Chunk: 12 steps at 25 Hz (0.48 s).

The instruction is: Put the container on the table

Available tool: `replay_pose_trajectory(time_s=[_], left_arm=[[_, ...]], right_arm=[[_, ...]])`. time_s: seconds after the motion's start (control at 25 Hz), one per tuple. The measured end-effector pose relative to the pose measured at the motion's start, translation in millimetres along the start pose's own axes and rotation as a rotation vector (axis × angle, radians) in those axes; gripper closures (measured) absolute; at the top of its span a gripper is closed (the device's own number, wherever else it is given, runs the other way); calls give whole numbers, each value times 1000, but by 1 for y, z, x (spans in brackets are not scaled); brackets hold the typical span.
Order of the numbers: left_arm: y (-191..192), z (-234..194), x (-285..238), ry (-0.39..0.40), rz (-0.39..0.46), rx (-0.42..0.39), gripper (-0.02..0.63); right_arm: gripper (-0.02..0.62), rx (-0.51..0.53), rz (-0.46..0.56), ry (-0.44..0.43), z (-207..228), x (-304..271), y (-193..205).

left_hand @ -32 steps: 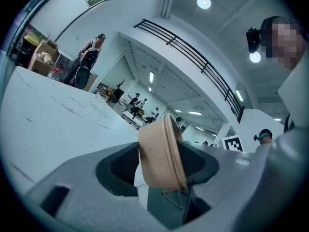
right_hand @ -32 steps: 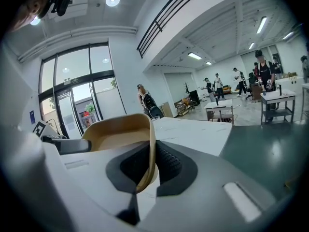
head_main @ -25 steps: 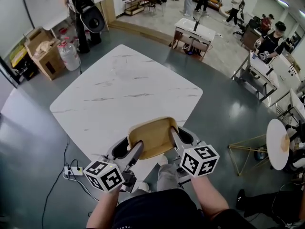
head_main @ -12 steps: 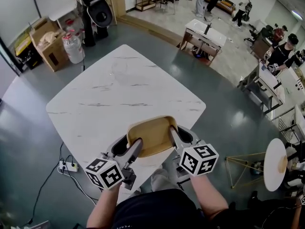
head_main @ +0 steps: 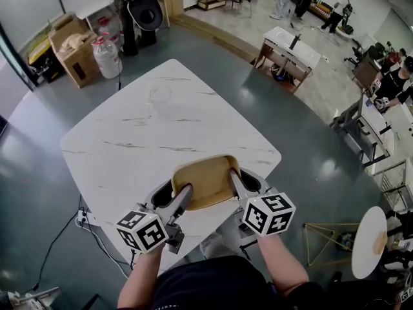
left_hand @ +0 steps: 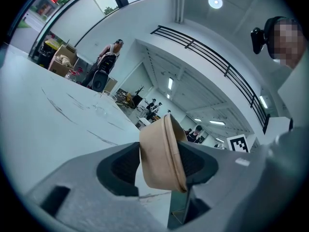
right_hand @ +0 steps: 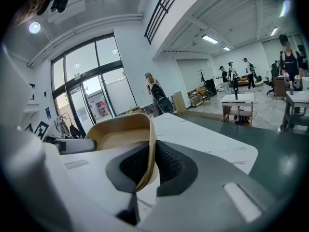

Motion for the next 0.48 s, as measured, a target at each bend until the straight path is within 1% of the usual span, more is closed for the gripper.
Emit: replay_pose_trajectory(time_s=[0.28, 0.48], left_arm=[[1, -12, -30, -50, 14, 19, 388], [-1, -25, -46, -100, 21, 28, 390]], right_arm=[[574, 8, -43, -38, 29, -27, -7], [574, 16, -84, -74, 43, -50, -10]])
Point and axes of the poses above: the fingertips, and each gripper's own axes: x backward along the fingers, z to its right, y out of its underside, the point moved 6 cm from there along x, backward along the fingers, and after that the axes turned 2 degrees about -y, right-handed, at the moved point
